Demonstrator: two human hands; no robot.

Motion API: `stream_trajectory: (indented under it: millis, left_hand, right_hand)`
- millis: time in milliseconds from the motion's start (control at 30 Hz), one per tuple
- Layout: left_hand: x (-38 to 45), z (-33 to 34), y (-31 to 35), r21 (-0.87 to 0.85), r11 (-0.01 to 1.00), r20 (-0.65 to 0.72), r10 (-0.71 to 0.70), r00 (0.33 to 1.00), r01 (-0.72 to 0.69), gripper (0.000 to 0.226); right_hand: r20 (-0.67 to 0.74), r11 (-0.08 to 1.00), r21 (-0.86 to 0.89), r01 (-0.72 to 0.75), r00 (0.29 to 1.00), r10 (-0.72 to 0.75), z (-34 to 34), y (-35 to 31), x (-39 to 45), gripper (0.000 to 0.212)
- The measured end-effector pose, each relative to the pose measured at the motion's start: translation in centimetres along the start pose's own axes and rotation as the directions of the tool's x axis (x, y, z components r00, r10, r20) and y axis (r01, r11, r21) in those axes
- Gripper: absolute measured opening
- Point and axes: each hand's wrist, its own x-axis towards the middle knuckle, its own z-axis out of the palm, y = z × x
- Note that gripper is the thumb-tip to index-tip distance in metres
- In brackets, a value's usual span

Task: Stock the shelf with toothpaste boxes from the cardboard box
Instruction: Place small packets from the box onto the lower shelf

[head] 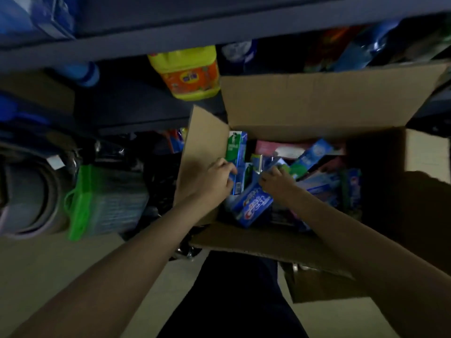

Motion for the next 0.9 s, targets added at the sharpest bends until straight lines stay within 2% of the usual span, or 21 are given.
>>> stream_trajectory:
  millis: [100, 200, 333, 400, 500, 633, 800, 900]
  left_hand:
    - [0.1, 0.0, -0.7, -0.009, 1.000, 0.009, -0.003, 1.000, 0.004, 0.024]
    - [-0.1, -0.6, -0.1, -0.024, 1.000, 0.085, 0.016, 0.996, -0.014, 0.025]
    - [-0.9, -4.0, 2.6, -0.052, 0.991, 0.307, 0.130, 0.943, -0.120, 0.045]
    - [-1.5, -7.3, 4.3, 0.019, 0.983, 0.334, 0.165, 0.928, -0.182, 0.051]
    - [-2.9, -13.4, 6.5, 0.014, 0.975, 0.266, 0.211, 0.941, -0.222, 0.048]
    - [-5.3, -21.8, 8.9, 0.111, 0.946, 0.098, 0.293, 0.951, -0.303, 0.054]
    - [-8.7, -32.1, 11.7, 0.242, 0.899, -0.090, 0.396, 0.914, -0.366, 0.054]
    - [-10.3, -37.0, 13.5, 0.331, 0.859, -0.187, 0.465, 0.865, -0.390, 0.052]
  right_hand:
    - [0.117, 0.994, -0.075, 0.075, 0.991, -0.066, 0.8, -0.5, 0.4, 0.045]
    - [0.104, 0.998, -0.014, 0.055, 0.993, -0.053, -1.6, 0.8, -1.6, 0.051]
    - [0.095, 0.942, 0.334, -0.046, 0.995, 0.016, -8.6, 3.4, -6.2, 0.061]
    - [0.082, 0.901, 0.428, -0.071, 0.996, 0.040, -13.1, 4.7, -8.7, 0.060]
    - [0.010, 0.896, 0.431, -0.111, 0.993, 0.118, -19.7, 6.4, -12.3, 0.054]
    - [-0.181, 0.914, 0.387, -0.124, 0.961, 0.207, -27.6, 8.0, -16.3, 0.064]
    - [-0.432, 0.969, 0.230, -0.088, 0.883, 0.183, -36.5, 9.2, -19.5, 0.054]
    - [-0.537, 0.975, 0.196, -0.102, 0.821, 0.193, -40.6, 10.2, -21.3, 0.053]
